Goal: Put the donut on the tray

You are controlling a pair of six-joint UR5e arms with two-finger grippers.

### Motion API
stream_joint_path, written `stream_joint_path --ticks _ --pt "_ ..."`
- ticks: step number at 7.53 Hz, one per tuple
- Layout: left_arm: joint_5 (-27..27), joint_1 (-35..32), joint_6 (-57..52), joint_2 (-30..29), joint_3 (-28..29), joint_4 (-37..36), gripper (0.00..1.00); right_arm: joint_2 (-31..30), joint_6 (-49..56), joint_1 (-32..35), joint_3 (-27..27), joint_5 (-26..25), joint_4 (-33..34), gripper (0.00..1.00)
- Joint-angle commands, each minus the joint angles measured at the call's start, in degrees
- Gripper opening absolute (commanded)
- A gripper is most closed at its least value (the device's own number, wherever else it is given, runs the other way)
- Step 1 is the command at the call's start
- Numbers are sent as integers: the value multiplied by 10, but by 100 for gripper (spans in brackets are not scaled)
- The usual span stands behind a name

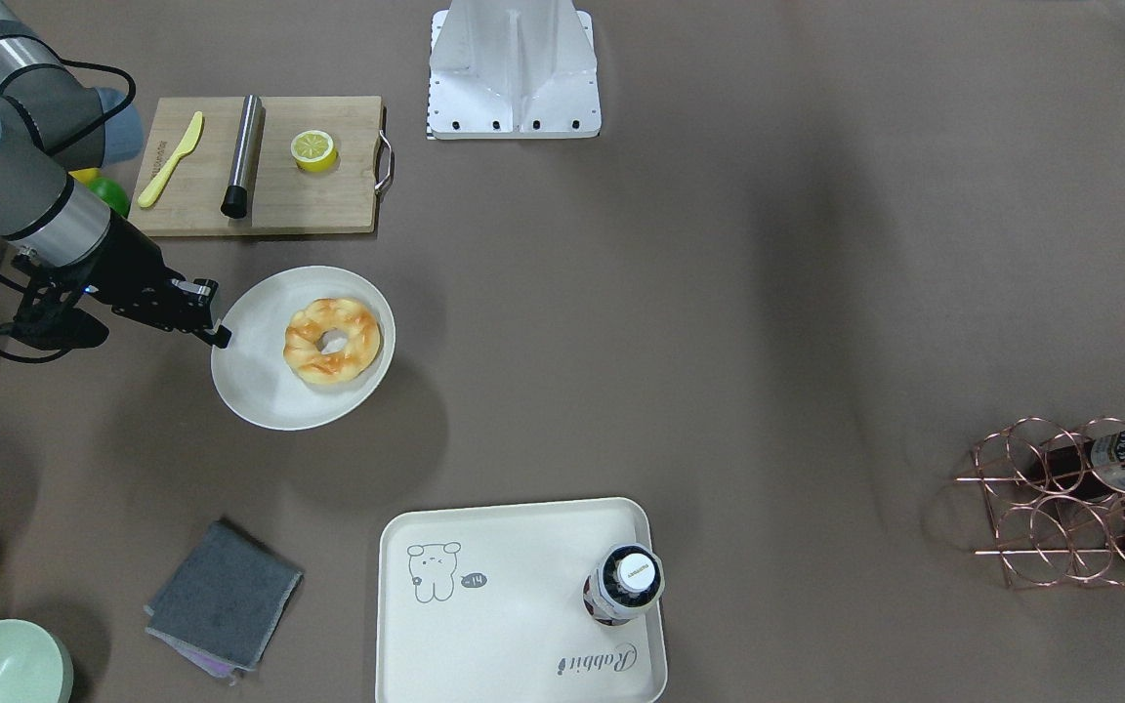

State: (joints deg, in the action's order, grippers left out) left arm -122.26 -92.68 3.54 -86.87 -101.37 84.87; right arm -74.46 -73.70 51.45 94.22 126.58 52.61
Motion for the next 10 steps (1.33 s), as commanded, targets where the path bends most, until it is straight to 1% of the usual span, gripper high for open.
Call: stream_joint_path --ticks 1,2,3,4,5,7,8,9,10 --pt "0 -2 1 2 -8 -1 98 138 -34 12 -133 -5 7 0" --pt "0 -2 3 0 -9 -1 98 196 -35 13 -185 -5 35 0" --pt "0 -2 3 -1 -8 -1 98 246 -33 12 -223 -25 72 0" --pt "0 0 3 -4 -8 -1 98 281 -32 10 -265 -46 79 0" --pt "-1 0 3 -4 -4 0 98 319 -32 9 -316 -52 79 0" --pt "0 0 4 -5 -7 -1 98 378 -31 5 -402 -66 71 0" --pt "0 0 3 -6 -7 0 98 386 -33 2 -436 -70 20 0" --pt "0 0 3 -8 -8 0 98 399 -40 1 -468 -71 1 0" --pt "0 0 3 -7 -8 0 98 409 -51 -6 -476 -73 -1 0"
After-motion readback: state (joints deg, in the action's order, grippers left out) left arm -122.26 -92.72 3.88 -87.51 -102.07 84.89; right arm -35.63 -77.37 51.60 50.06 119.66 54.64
